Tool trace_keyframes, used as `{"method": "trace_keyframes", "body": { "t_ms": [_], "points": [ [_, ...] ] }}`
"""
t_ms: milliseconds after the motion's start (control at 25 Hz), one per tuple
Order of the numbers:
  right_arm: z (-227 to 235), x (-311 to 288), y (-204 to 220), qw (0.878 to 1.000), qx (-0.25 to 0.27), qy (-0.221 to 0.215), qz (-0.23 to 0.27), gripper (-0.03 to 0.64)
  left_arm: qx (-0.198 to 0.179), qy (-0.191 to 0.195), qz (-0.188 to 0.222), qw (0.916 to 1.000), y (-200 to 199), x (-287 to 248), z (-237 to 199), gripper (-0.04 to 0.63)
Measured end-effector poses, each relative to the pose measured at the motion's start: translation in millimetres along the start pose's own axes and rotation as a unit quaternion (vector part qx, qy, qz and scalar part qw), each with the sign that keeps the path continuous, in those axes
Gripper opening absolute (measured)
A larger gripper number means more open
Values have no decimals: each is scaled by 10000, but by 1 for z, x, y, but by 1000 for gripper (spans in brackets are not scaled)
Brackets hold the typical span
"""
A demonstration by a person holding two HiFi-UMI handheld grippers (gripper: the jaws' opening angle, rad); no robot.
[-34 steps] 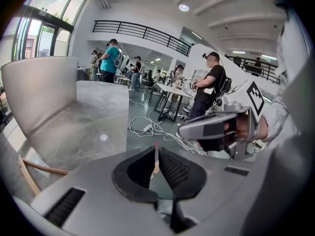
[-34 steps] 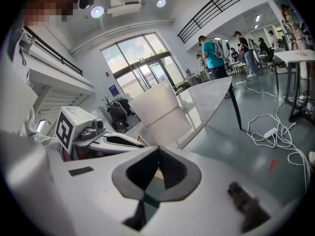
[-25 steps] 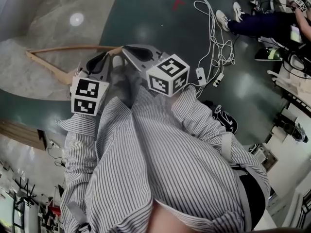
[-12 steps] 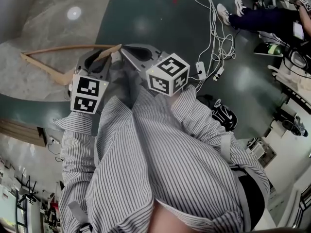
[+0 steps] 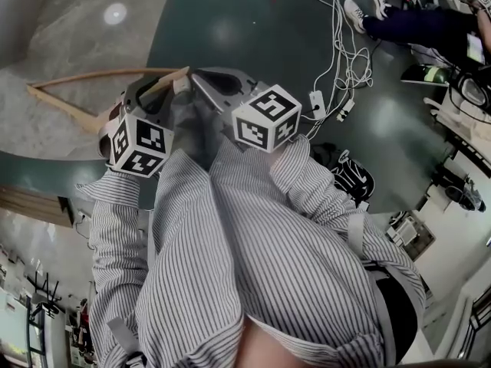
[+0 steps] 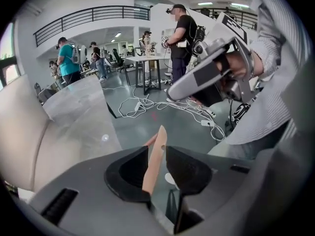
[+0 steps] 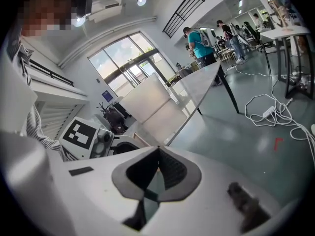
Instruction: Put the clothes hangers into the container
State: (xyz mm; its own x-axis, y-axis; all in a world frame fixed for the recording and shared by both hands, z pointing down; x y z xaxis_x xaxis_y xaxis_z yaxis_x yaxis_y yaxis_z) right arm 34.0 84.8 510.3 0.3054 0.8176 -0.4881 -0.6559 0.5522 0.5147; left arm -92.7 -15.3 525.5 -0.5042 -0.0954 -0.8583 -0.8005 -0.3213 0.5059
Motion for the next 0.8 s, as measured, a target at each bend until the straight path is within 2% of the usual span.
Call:
{"method": "trace_keyframes", "body": {
  "t_ms": [280,640,800],
  "points": [
    [4,0,3,9999,-126,6,10,14,-654,57,-385,9971,1,-9,6,109],
    [8,2,9,9997,-249,23,-28,15,-825,128,-577,9948,-1,-17,8,109],
    [12,0,11,9992,-392,-9,-32,15,-1066,182,-687,9918,0,-23,7,109]
  ]
}}
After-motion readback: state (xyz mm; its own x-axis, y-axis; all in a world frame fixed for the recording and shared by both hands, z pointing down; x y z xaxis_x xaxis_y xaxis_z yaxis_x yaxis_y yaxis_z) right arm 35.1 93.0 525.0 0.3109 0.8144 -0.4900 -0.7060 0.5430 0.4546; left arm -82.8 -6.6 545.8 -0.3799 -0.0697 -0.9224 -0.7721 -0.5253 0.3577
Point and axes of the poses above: the fingertips, and each gripper's own axes: x backward along the fingers, z to its right, y out of its underside, the point moved 9 cm from there along x, backward along the fingers, and after that the axes turned 10 degrees about -x, right-handed, at the moved point
